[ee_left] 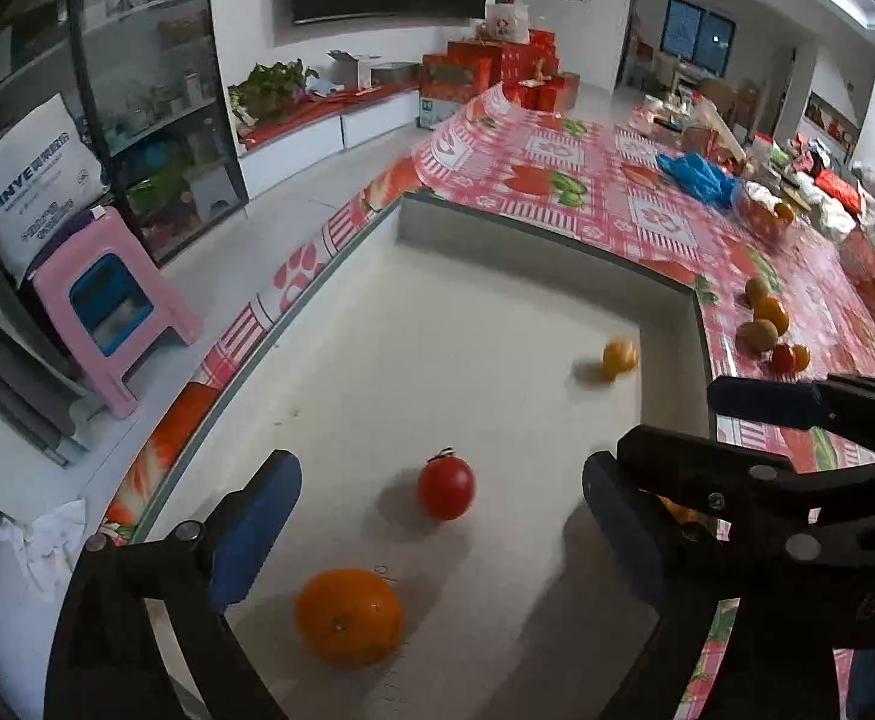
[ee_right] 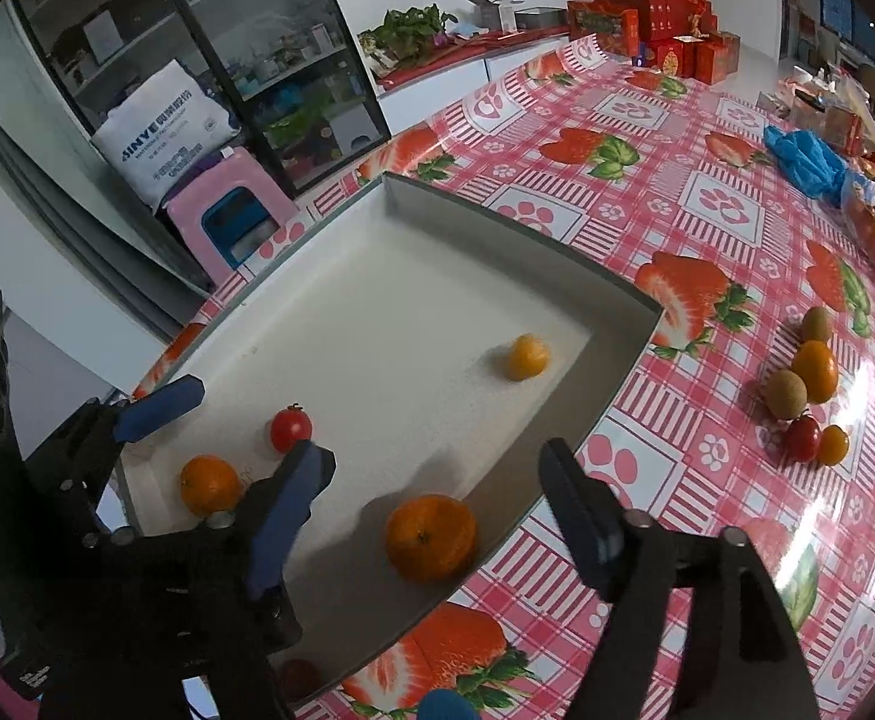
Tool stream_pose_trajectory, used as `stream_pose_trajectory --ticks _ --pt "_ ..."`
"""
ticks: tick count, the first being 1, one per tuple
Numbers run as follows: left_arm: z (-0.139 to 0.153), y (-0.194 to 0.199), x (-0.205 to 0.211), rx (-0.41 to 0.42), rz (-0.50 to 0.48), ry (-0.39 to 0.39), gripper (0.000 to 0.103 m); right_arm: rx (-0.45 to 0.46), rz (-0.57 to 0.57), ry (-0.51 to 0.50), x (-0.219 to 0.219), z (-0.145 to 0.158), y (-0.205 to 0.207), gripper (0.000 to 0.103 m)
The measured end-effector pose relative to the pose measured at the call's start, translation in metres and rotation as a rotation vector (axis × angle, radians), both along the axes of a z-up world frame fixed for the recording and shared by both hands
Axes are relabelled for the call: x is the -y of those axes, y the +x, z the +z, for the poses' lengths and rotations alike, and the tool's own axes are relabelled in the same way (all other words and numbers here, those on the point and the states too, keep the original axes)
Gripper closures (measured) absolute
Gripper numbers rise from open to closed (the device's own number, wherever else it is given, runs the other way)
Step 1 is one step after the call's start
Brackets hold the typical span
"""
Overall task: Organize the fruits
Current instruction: 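Open both grippers to drop the two cherry tomatoes into the tray, then move both grippers back over the remaining fruits on the tablecloth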
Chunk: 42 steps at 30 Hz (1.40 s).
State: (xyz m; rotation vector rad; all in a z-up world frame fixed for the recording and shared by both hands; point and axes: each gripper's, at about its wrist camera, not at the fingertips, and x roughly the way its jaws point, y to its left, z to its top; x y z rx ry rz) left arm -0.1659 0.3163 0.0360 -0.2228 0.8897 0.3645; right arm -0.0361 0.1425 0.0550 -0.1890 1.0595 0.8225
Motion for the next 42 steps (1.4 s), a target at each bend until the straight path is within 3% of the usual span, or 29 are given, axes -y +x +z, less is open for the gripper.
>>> stream_pose_trajectory --ticks 9,12,16,20,31,35,42 --pt "0.007 0.001 0.004 -0.011 0.019 0.002 0.007 0.014 -0.027 0.029 0.02 0.014 0.004 0.02" --pt "0.014 0.002 0.011 -0.004 0.006 0.016 0.007 0.012 -0.06 0.043 0.032 0.019 0.009 0.012" --pt "0.025 0.002 0.021 0.021 -0.041 0.015 0.007 0.017 -0.121 0.059 0.054 0.022 0.016 0.011" --pt "0.036 0.006 0.034 0.027 -0.095 -0.015 0.007 0.015 -0.207 0.071 0.084 0.022 0.028 0.0" --pt "0.067 0.015 0.082 0.026 -0.197 0.001 0.007 -0.002 -0.396 0.15 0.179 0.037 0.061 0.0" --pt "0.1 0.019 0.092 0.06 -0.233 0.01 0.007 0.001 -0.451 0.182 0.208 0.053 0.078 0.0" --pt "0.208 0.023 0.099 0.223 -0.261 0.096 0.007 0.046 -0.502 0.234 0.23 0.087 0.11 0.0"
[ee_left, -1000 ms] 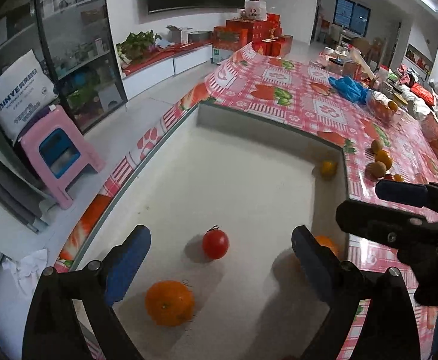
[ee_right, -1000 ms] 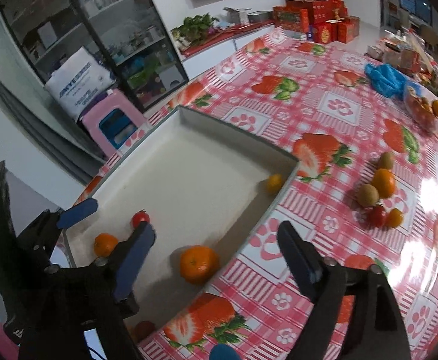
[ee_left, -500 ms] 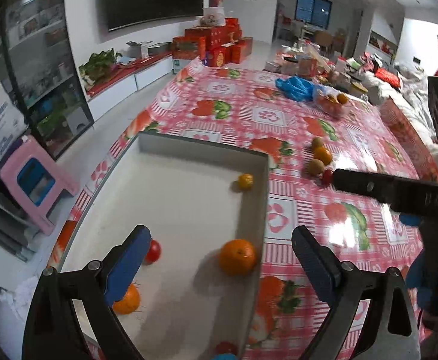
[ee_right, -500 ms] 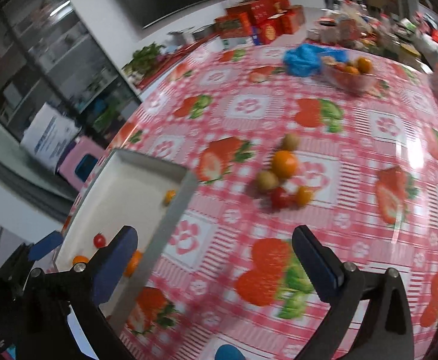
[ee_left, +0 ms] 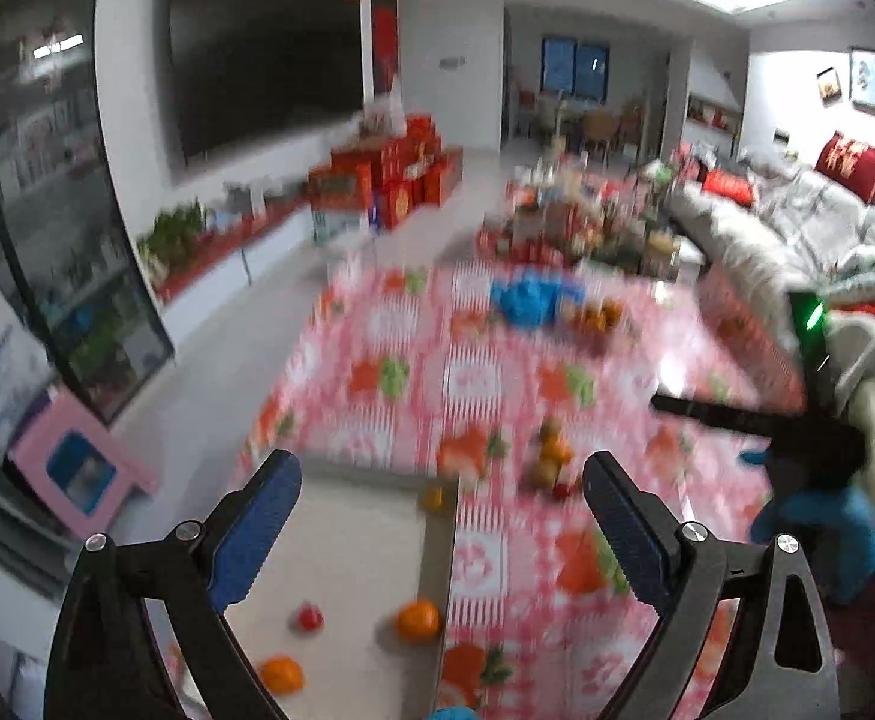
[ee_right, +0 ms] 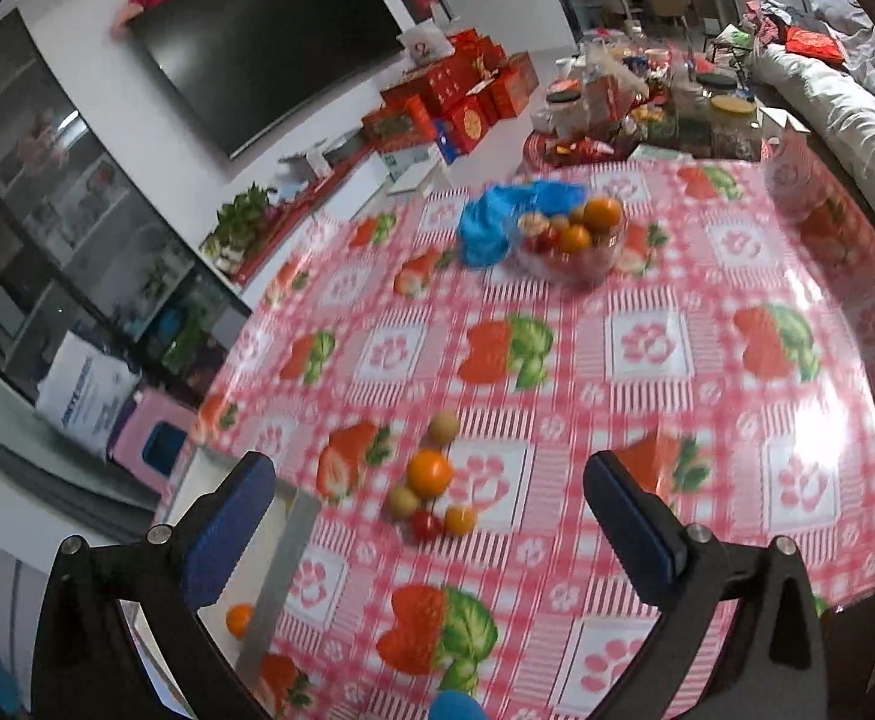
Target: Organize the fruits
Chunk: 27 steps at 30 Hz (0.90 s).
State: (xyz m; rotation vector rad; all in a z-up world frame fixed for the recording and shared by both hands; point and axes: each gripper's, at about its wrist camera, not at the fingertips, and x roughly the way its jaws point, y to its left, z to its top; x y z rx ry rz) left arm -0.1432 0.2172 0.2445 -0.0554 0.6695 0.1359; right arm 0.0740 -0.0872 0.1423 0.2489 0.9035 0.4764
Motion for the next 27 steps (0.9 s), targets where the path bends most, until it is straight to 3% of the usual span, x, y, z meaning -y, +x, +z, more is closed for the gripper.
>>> stream_pose_trajectory --ticks 2,4,7,11,16,17,20,23,24,26,27 --pt "0.033 0.006 0.003 0.061 -0.011 0.008 0.0 -0.005 -0.004 -0.017 -0.002 0.0 0.01 0.0" --pt "0.052 0.014 0.007 0.099 -0.014 0.022 0.0 -0.024 -0.003 -0.039 -0.006 -0.009 0.02 0.0" --pt "0.054 0.029 0.014 0.118 -0.016 0.046 0.0 -0.081 -0.008 -0.096 -0.017 -0.036 0.037 0.0" --pt "-0.003 0.063 0.018 -0.032 -0.042 0.056 0.0 -0.153 0.016 -0.148 -0.041 -0.08 0.058 0.0" --pt "-0.085 0.08 0.01 -0.201 -0.015 0.01 0.0 -0.162 0.045 -0.217 -0.073 -0.111 0.077 0.002" --pt "-0.098 0.082 0.007 -0.227 -0.004 0.003 0.0 -0.162 0.051 -0.228 -0.08 -0.116 0.081 0.005" --pt "-0.119 0.083 0.001 -0.265 0.027 0.019 0.0 -0.178 0.062 -0.278 -0.094 -0.13 0.087 0.031" --pt "-0.129 0.086 0.0 -0.278 0.043 0.056 0.0 -0.113 0.064 -0.363 -0.104 -0.13 0.083 0.052" --pt "-0.132 0.087 0.0 -0.279 0.048 0.066 0.0 -0.106 0.072 -0.363 -0.104 -0.13 0.082 0.064" --pt "-0.135 0.092 0.0 -0.286 0.05 0.058 0.0 -0.101 0.076 -0.36 -0.101 -0.13 0.08 0.074" --pt "-0.138 0.094 0.0 -0.291 0.049 0.045 0.0 -0.104 0.082 -0.339 -0.098 -0.129 0.078 0.073"
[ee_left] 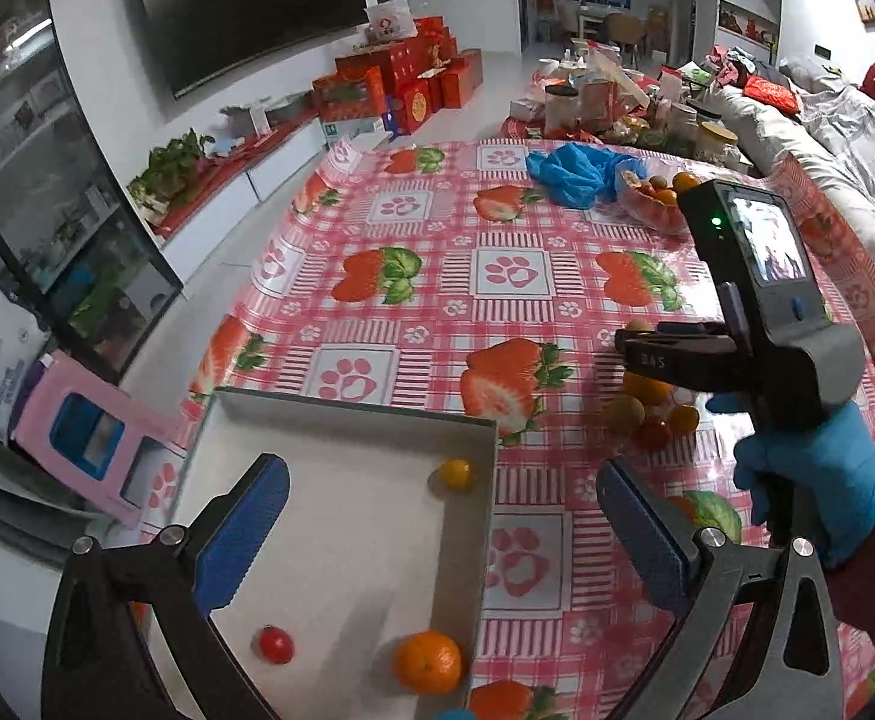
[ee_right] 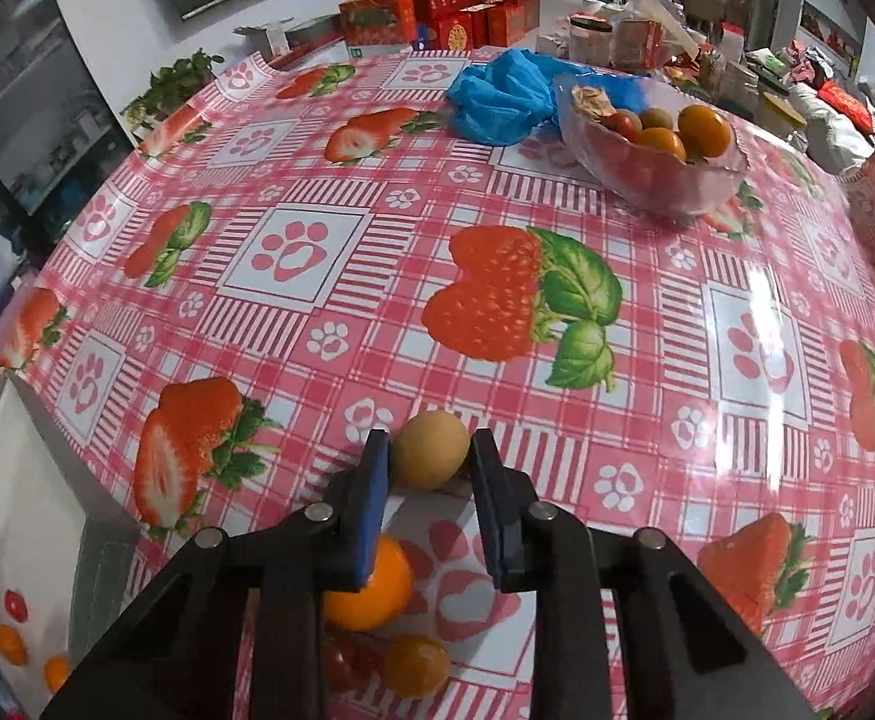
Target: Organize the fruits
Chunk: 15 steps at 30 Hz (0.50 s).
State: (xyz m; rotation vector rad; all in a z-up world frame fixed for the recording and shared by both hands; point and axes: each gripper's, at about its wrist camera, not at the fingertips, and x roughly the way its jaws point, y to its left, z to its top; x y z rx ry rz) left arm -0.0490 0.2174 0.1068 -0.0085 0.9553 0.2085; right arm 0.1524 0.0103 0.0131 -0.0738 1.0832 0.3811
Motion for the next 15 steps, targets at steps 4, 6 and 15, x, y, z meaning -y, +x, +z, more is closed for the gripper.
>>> stream_pose_trajectory --ticks 4,6,15 --pt "-0.009 0.006 0.005 -0.007 -0.005 -0.029 0.0 -0.027 0.037 0.052 0.015 0.003 -0.015 0.073" --pt "-0.014 0.009 0.011 -0.012 -0.02 -0.04 0.0 -0.033 0.062 0.067 0.022 0.002 -0.027 0.073" --pt "-0.035 0.007 0.047 -0.019 -0.07 -0.076 0.0 -0.058 0.08 0.148 0.068 0.0 -0.085 0.073"
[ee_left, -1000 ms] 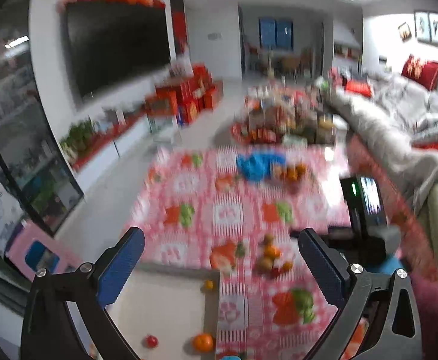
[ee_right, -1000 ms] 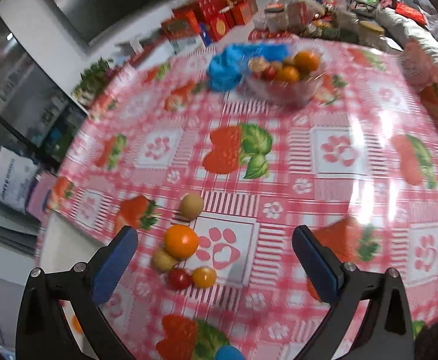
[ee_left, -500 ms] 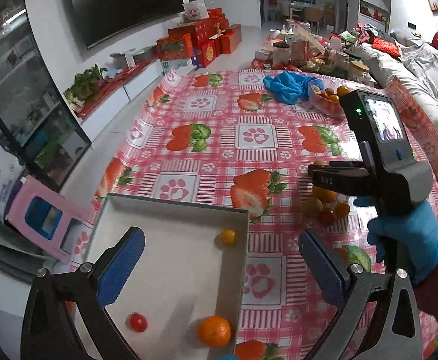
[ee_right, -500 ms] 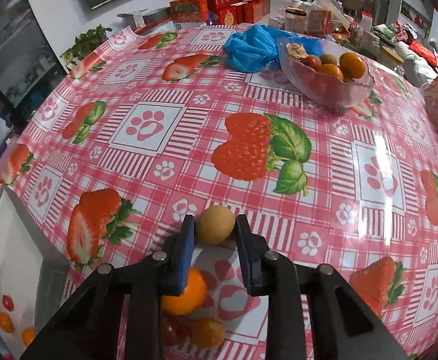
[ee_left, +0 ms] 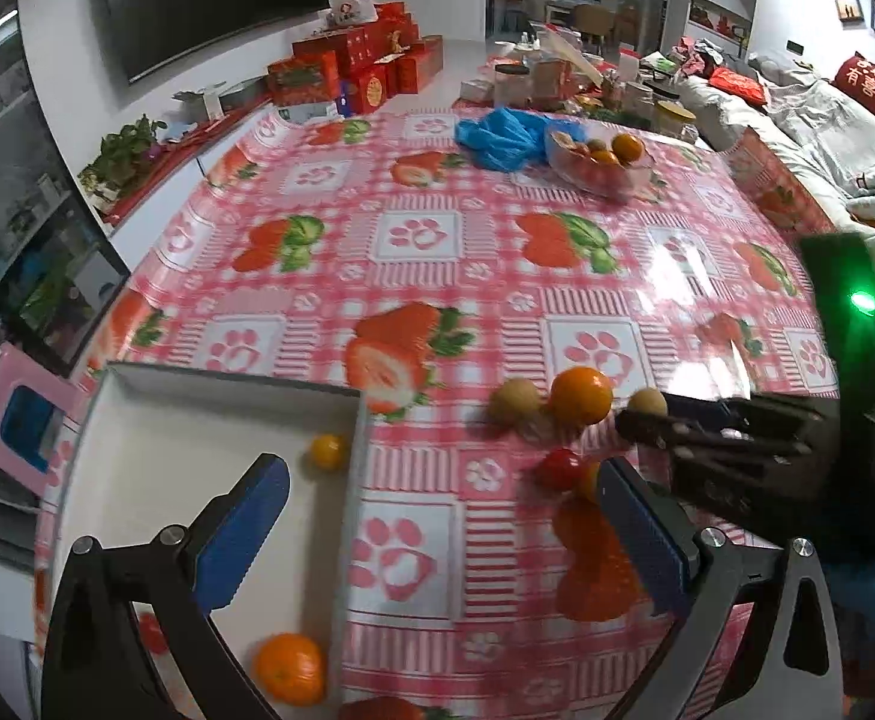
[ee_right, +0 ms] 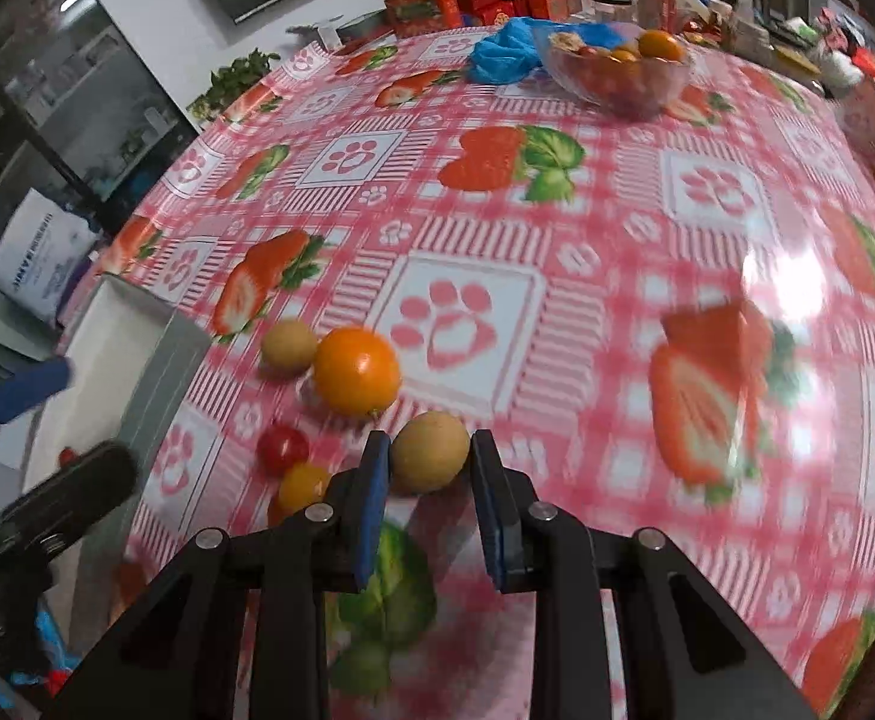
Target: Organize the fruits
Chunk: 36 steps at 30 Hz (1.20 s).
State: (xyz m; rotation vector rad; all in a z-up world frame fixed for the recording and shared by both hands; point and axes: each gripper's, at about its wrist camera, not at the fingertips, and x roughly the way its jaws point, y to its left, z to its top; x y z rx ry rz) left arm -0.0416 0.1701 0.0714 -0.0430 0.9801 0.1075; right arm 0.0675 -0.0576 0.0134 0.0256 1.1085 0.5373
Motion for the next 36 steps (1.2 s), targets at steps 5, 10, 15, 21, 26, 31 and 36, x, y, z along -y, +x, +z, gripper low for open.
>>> stream_pose_trajectory --ticks 5,10,15,21,26,31,36 --pt "-0.022 -0.003 0.016 -0.016 -0.002 -0.004 0.0 0.042 -0.049 0.011 0.03 0.006 -0.029 0.073" --pt "-0.047 -0.002 0.027 -0.05 0.012 -0.022 0.0 0.09 -0.106 -0.026 0.058 0.004 -0.058 0.073" --pt "-0.062 -0.003 0.036 -0.053 0.031 -0.013 0.0 0.162 -0.124 -0.121 0.077 0.002 -0.083 0.073" --pt "-0.072 -0.009 0.039 -0.033 0.057 -0.026 0.0 0.229 -0.115 -0.214 0.082 -0.004 -0.099 0.042" --pt "-0.073 -0.016 0.042 0.032 0.049 -0.004 0.0 0.235 -0.135 -0.215 0.087 -0.008 -0.1 0.024" --pt "-0.074 -0.016 0.039 0.034 0.05 -0.02 0.0 0.235 -0.139 -0.212 0.084 -0.012 -0.099 0.017" --pt "-0.072 -0.006 0.038 -0.037 0.035 -0.029 0.0 0.224 -0.112 -0.225 0.074 -0.017 -0.098 0.0"
